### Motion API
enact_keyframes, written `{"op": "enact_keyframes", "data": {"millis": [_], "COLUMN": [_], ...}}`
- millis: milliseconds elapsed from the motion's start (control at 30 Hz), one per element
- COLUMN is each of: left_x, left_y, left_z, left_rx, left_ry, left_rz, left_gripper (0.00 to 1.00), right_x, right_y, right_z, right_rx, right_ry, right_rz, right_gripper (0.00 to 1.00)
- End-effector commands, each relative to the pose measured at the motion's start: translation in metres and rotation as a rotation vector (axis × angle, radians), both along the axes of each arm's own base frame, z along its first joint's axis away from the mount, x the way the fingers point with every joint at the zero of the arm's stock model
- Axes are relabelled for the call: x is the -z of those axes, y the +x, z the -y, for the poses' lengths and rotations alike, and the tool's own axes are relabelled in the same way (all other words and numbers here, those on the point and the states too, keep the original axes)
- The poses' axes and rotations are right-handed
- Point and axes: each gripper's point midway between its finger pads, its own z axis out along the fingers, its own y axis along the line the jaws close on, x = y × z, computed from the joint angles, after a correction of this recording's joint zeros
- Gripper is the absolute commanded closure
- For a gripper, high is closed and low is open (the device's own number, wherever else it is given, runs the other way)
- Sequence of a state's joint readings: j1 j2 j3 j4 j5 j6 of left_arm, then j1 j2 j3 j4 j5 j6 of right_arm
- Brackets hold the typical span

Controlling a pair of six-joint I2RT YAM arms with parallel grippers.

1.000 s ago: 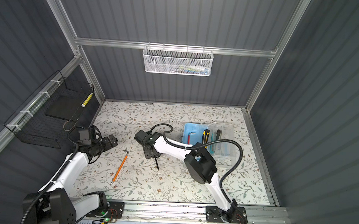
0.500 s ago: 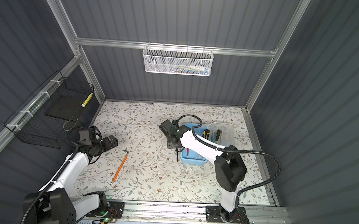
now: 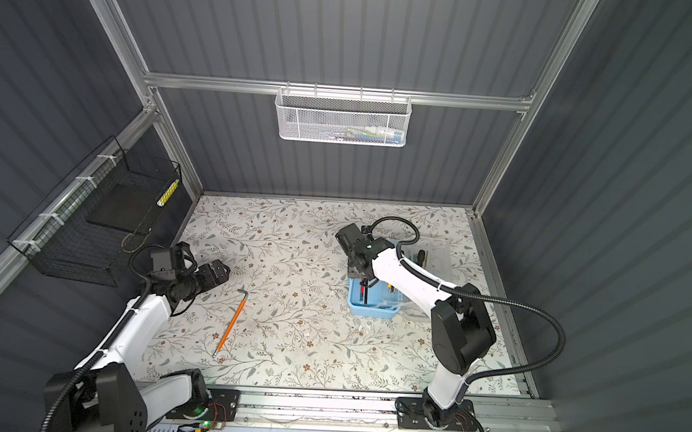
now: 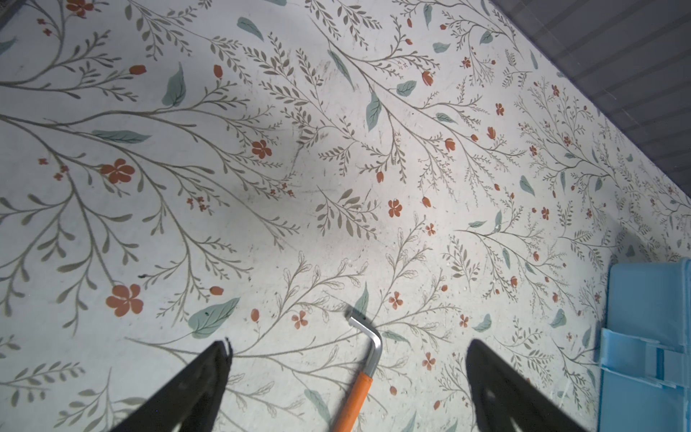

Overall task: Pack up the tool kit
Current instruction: 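Lift the black hex key and carry it into the blue box, then lower the black hex key beside the red one and open the right gripper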

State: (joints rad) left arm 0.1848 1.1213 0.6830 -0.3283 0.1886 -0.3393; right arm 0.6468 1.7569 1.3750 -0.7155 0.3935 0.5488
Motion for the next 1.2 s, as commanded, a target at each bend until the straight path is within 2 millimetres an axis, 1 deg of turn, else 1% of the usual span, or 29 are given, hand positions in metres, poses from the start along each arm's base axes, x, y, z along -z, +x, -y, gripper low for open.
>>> {"op": "enact_keyframes", "data": {"millis": [0, 233, 367, 567, 833, 1167], "left_x": [-0.001, 0.001, 0.000, -0.003, -0.001, -0.001], "left_y": [0.003, 0.003, 0.003, 0.004, 0.005, 0.005], "left_z": [-0.001, 0.001, 0.000, -0.001, 0.000, -0.001], "left_rx": [0.005, 0.014, 0.013, 0.011, 0.016, 0.014], "left_ry": [-0.013, -0.022, -0.019, -0.012, -0.018, -0.012], "left_rz": [0.018, 0.013, 0.014, 0.027, 0.023, 0.021], "left_gripper": [0.01, 0.01, 0.01, 0.00, 0.01, 0.01], "right_x": [0.001, 0.017, 0.025, 0.041, 0.058, 0.081], "right_y": [0.019, 0.035, 0.042, 0.049, 0.049, 0.049], "right_z": [0.001, 0.001, 0.004, 0.009, 0.023, 0.023], "right_rx": [0.000, -0.013, -0.006, 0.006, 0.029, 0.041], "right_ry": [-0.010, -0.045, -0.086, -0.114, -0.147, -0.160], "right_rz": [0.024, 0.000, 0.001, -0.022, -0.059, -0.100], "right_gripper": [1.00, 1.00, 1.00, 1.00, 1.00, 0.98]}}
